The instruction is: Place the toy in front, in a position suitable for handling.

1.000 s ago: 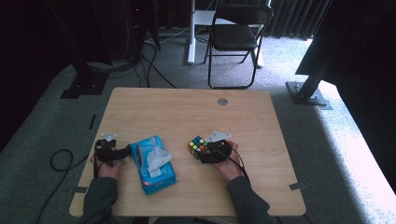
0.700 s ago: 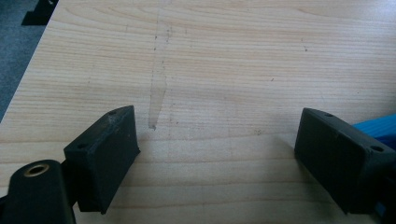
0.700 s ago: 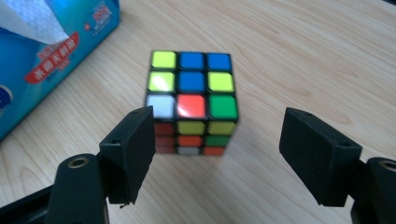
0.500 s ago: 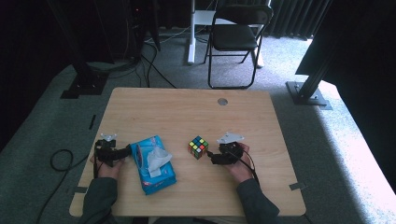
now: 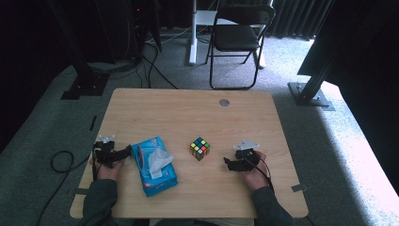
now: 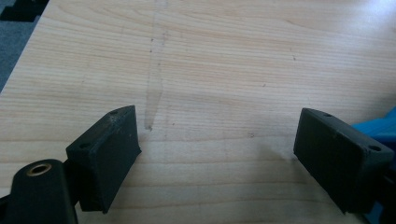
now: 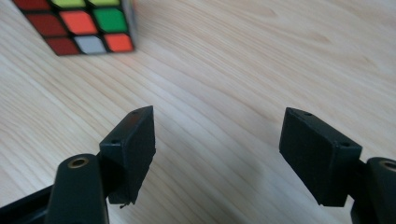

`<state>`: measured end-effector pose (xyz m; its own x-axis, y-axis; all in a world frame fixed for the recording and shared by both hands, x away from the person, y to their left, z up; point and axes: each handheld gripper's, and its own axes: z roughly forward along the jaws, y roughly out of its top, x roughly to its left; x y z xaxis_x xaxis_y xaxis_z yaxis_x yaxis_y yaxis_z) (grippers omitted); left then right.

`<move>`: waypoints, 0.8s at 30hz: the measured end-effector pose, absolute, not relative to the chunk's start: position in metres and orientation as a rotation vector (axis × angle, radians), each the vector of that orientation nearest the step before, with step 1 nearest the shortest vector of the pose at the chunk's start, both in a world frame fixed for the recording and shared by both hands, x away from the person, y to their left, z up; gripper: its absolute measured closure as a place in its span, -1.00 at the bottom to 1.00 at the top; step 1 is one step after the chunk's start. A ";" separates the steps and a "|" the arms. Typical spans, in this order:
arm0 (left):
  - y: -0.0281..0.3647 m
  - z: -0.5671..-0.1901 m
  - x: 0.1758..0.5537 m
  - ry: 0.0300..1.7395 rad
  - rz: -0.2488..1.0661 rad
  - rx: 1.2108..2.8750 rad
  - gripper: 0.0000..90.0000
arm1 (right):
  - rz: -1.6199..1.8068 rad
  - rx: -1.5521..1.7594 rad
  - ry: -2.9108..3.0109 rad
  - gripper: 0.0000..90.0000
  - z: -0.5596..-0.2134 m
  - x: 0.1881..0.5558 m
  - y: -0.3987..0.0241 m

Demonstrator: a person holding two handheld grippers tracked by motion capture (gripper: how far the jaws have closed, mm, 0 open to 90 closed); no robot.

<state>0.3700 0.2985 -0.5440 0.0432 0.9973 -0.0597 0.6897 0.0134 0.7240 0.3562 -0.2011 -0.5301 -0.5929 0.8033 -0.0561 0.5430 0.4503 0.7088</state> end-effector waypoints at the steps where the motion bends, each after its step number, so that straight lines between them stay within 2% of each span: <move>1: 0.297 -0.544 0.370 1.701 0.675 1.750 -0.69 | 0.929 1.156 2.313 -0.41 -0.531 0.356 -0.204; 6: 0.293 -0.544 0.371 1.673 0.690 1.800 -0.68 | 0.925 1.209 2.296 -0.40 -0.538 0.356 -0.212; 14: 0.298 -0.541 0.367 1.641 0.626 1.789 -0.63 | 0.938 1.207 2.301 -0.40 -0.544 0.357 -0.207; 24: 0.294 -0.519 0.351 1.585 0.686 1.724 -0.54 | 0.992 1.222 2.278 -0.43 -0.548 0.358 -0.212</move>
